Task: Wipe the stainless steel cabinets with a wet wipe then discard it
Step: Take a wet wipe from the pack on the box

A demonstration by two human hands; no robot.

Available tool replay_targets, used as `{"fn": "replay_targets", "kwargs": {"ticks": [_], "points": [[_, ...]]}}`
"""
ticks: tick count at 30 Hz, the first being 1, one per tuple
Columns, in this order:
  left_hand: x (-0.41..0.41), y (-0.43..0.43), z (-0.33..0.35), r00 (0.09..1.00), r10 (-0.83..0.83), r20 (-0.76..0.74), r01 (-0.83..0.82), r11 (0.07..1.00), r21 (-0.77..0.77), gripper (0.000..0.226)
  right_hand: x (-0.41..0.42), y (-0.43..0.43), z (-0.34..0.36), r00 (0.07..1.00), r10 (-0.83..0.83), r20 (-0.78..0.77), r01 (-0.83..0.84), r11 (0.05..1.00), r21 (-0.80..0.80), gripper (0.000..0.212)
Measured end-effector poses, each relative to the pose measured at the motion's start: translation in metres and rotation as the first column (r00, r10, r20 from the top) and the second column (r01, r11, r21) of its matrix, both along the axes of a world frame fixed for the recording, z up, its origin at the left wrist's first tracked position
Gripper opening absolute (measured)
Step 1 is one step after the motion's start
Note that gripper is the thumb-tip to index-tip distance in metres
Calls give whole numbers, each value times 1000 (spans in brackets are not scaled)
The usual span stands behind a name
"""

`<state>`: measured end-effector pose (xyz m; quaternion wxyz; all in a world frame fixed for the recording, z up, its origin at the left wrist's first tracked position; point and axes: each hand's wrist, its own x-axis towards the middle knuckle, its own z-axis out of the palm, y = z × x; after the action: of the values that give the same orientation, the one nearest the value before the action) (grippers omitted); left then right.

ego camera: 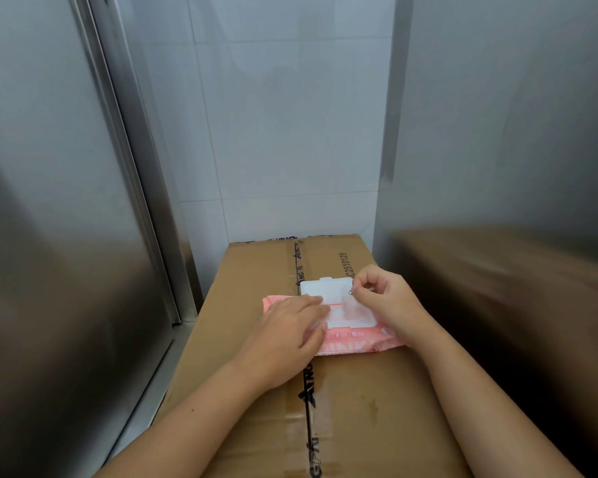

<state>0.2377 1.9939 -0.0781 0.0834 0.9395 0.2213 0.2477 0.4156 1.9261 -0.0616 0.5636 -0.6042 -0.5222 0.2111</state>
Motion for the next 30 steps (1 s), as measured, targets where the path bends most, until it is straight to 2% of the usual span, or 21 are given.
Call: {"fn": "replay_targets", "kwargs": {"ticks": [15,22,30], "points": [[27,13,23,998,-50,28,57,922,-382,17,3,-2,1,999,19,29,-20,1000,24,20],[36,12,27,1000,-2,15,8,908,-418,12,3,-3,1,999,18,34,-19,1000,22,21],[34,10,21,995,55,83,-17,918,-397,23,3,-2,0,999,26,45,-27,999,27,19]]}}
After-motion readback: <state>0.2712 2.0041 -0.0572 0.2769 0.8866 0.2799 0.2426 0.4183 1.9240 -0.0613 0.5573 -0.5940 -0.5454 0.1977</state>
